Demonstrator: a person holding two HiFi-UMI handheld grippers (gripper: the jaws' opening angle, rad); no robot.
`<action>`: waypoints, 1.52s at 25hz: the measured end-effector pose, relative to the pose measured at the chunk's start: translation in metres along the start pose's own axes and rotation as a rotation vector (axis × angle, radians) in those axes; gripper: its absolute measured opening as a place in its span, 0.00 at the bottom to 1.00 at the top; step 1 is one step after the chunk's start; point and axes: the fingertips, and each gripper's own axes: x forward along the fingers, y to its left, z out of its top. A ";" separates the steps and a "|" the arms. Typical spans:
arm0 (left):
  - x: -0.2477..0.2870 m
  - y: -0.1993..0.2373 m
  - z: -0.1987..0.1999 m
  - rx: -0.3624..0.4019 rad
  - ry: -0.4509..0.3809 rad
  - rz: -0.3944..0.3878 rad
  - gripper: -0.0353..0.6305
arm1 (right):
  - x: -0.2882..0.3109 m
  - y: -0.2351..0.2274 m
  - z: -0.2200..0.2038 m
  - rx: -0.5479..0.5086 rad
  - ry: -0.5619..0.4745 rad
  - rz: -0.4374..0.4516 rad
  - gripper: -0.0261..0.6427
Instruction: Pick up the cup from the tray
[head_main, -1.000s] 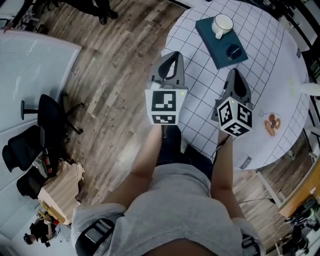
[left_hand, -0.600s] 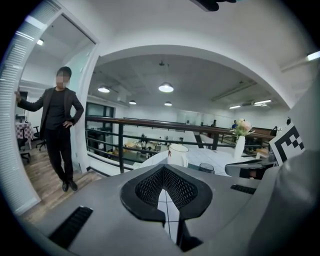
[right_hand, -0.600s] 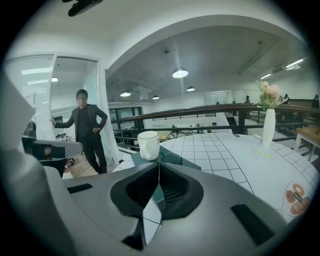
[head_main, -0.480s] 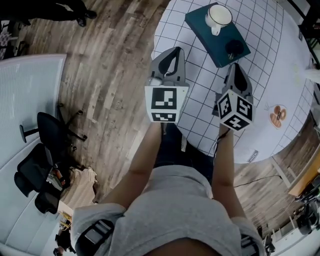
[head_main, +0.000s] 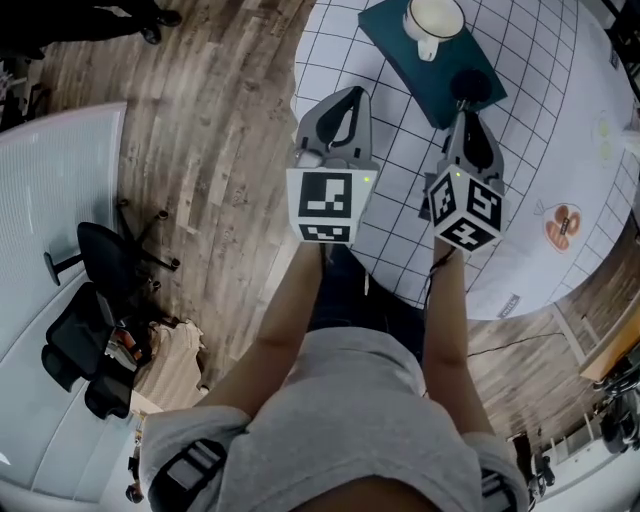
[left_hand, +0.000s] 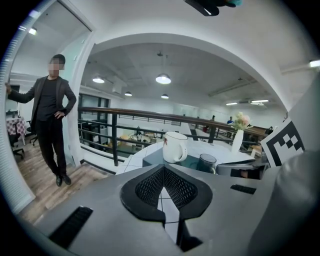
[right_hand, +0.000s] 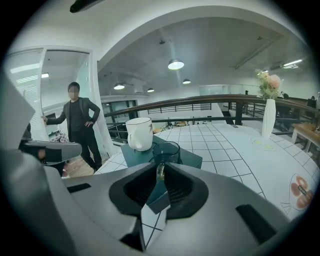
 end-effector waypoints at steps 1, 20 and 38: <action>0.002 0.000 -0.001 -0.001 0.004 0.001 0.06 | 0.002 0.000 -0.002 0.003 0.005 -0.001 0.06; 0.011 0.001 -0.011 -0.002 0.032 0.002 0.06 | 0.026 -0.006 -0.019 0.027 0.088 -0.038 0.14; 0.004 -0.009 -0.002 0.016 0.012 -0.009 0.06 | 0.008 -0.021 0.002 0.009 0.006 -0.056 0.10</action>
